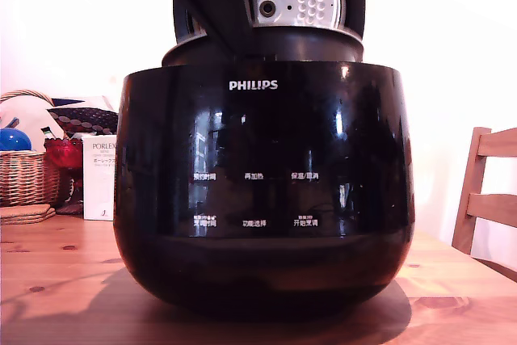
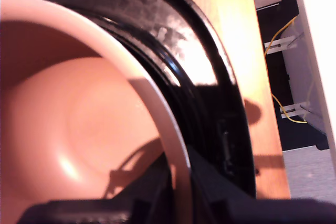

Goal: Place the pot you are holding inside the rice cooker

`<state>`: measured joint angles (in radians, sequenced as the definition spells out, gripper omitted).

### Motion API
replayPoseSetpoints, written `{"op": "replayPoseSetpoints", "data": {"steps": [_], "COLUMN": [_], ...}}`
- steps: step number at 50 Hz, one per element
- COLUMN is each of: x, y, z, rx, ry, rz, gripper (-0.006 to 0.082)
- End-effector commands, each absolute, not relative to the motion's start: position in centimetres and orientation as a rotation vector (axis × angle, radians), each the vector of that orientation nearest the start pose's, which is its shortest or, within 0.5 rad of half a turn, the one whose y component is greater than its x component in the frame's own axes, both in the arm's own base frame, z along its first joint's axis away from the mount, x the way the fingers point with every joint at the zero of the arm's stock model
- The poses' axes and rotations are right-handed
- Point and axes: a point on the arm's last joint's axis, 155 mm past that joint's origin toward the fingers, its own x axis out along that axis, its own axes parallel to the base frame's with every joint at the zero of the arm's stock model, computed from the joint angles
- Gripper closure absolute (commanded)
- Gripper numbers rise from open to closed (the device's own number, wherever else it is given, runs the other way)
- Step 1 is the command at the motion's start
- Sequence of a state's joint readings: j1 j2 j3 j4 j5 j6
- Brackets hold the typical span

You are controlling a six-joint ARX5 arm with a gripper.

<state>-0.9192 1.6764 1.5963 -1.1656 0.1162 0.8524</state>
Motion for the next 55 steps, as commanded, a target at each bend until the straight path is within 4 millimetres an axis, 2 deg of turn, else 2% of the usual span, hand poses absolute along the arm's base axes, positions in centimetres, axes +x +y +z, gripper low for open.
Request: {"op": "replayPoseSetpoints", "data": {"steps": [1, 19, 38, 43, 48, 55], "x": [20.2, 19.8, 19.7, 19.5, 19.3, 19.2], "y": [-32.8, -33.1, -32.9, -32.7, -32.1, -31.5], "z": [18.4, 18.5, 18.4, 18.5, 19.0, 21.0], "rx": [1.183, 1.172, 1.140, 1.135, 1.129, 1.105], "ry": [0.676, 0.676, 0.718, 0.733, 0.767, 0.793], "rz": [-1.439, -1.439, -1.419, -1.415, -1.401, -1.363], "gripper": [0.0791, 0.0788, 0.0612, 0.0596, 0.0596, 0.0596]}}
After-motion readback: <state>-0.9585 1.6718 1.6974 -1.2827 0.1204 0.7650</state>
